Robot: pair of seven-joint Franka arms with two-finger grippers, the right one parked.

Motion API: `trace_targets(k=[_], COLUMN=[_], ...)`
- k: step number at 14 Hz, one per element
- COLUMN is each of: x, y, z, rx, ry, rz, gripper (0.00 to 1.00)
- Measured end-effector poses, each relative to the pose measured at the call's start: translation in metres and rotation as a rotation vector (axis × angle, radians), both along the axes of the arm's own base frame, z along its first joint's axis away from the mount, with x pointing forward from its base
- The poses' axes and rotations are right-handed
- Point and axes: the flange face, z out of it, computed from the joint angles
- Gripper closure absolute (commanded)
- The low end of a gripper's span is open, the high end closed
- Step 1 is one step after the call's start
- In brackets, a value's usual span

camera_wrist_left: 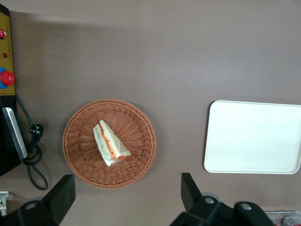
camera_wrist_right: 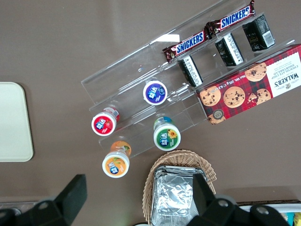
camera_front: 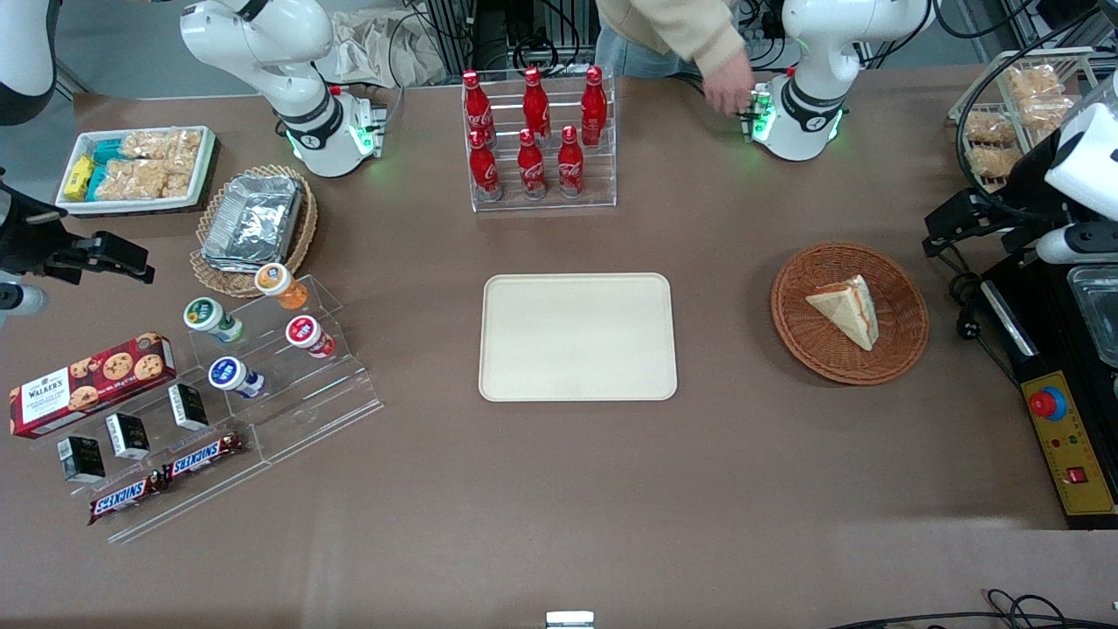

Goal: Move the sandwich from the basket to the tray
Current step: 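Move the left gripper over the wicker basket above the wrapped sandwich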

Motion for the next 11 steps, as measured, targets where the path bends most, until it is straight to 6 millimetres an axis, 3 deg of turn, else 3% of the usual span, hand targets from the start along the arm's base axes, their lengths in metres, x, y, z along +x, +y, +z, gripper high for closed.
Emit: trace_targets(k=[6, 8, 11], x=[-0.019, -0.036, -0.081], y=[0.009, 0.019, 0.032], z=[-0.007, -0.018, -0.037], rx=[0.039, 0.072, 0.091], ry=[0.128, 0.181, 0.123], rz=[0.145, 0.201, 0.346], gripper=[0.00, 0.00, 0.00])
